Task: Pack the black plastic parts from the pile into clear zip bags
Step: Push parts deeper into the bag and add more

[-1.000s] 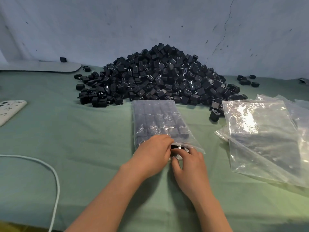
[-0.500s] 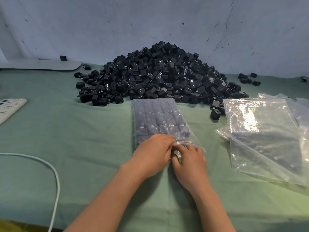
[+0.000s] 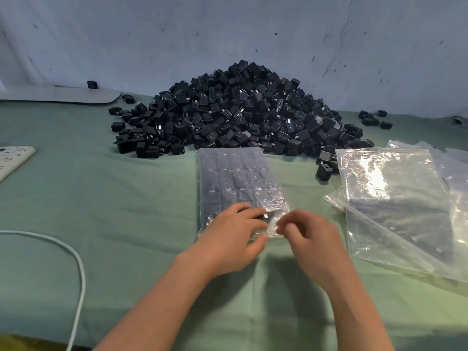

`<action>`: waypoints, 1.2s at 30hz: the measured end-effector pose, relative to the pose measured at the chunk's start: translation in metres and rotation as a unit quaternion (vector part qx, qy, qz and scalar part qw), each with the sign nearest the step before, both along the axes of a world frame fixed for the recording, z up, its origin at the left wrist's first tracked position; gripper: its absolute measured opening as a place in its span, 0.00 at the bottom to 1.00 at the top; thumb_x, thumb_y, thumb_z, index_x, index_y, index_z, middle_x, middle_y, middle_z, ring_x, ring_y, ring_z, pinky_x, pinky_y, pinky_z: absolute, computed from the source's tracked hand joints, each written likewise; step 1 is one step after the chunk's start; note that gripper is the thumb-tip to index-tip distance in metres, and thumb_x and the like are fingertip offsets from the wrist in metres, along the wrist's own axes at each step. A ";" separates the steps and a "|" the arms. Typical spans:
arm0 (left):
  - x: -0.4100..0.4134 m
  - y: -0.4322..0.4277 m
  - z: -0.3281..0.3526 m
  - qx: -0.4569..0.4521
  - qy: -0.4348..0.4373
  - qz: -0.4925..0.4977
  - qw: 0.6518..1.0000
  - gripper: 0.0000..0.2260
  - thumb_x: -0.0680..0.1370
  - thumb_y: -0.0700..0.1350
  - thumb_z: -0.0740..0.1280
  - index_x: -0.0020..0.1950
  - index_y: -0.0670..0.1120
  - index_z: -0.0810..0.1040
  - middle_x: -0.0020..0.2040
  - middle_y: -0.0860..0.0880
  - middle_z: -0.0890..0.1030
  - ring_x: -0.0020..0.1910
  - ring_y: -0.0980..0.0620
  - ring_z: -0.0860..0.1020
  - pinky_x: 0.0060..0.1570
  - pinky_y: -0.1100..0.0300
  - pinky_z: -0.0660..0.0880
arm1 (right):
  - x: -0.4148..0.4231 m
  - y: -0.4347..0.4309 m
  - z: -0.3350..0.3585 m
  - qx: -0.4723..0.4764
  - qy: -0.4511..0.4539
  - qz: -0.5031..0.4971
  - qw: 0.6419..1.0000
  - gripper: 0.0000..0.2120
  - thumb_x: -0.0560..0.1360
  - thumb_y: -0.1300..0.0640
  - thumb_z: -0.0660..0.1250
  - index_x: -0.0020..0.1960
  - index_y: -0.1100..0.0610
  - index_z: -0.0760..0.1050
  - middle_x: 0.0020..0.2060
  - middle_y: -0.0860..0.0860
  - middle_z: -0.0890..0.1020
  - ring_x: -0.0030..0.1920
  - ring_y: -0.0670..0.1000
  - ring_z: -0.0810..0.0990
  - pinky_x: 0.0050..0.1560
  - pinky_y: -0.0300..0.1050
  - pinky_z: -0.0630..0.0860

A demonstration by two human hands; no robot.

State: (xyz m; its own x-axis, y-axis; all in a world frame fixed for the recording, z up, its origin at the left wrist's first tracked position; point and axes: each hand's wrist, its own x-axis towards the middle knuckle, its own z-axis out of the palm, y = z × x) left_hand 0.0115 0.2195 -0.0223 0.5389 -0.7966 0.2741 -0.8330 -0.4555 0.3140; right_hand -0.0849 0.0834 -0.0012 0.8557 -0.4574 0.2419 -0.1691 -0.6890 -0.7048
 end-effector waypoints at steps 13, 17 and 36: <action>0.027 0.014 0.003 -0.247 0.193 0.260 0.913 0.19 0.76 0.38 0.64 0.67 0.42 0.71 0.72 0.45 0.65 0.71 0.51 0.63 0.64 0.69 0.55 | 0.069 -0.002 -0.022 -0.076 0.004 -0.055 0.996 0.11 0.77 0.57 0.63 0.58 0.55 0.79 0.58 0.50 0.79 0.61 0.55 0.72 0.63 0.46 0.65; 0.035 0.018 -0.004 -0.233 0.288 0.272 0.888 0.27 0.76 0.40 0.64 0.74 0.42 0.61 0.73 0.46 0.65 0.71 0.50 0.65 0.70 0.60 0.59 | 0.072 -0.002 -0.027 -0.091 0.025 -0.050 0.994 0.12 0.78 0.56 0.61 0.59 0.53 0.78 0.63 0.48 0.76 0.68 0.52 0.66 0.69 0.48 0.61; 0.030 0.017 -0.001 -0.205 0.287 0.247 0.903 0.30 0.77 0.44 0.65 0.76 0.45 0.56 0.76 0.48 0.56 0.73 0.52 0.59 0.67 0.64 0.56 | 0.070 -0.003 -0.036 -0.037 -0.032 -0.056 0.997 0.11 0.78 0.59 0.62 0.57 0.56 0.79 0.63 0.53 0.76 0.69 0.52 0.68 0.69 0.45 0.61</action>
State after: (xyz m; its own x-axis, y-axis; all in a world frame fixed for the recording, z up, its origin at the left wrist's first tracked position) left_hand 0.0415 0.2363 -0.0229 0.9477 -0.3145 0.0546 -0.2068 -0.4747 0.8555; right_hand -0.0147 0.0802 -0.0370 0.7824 -0.5276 0.3308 -0.2044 -0.7194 -0.6639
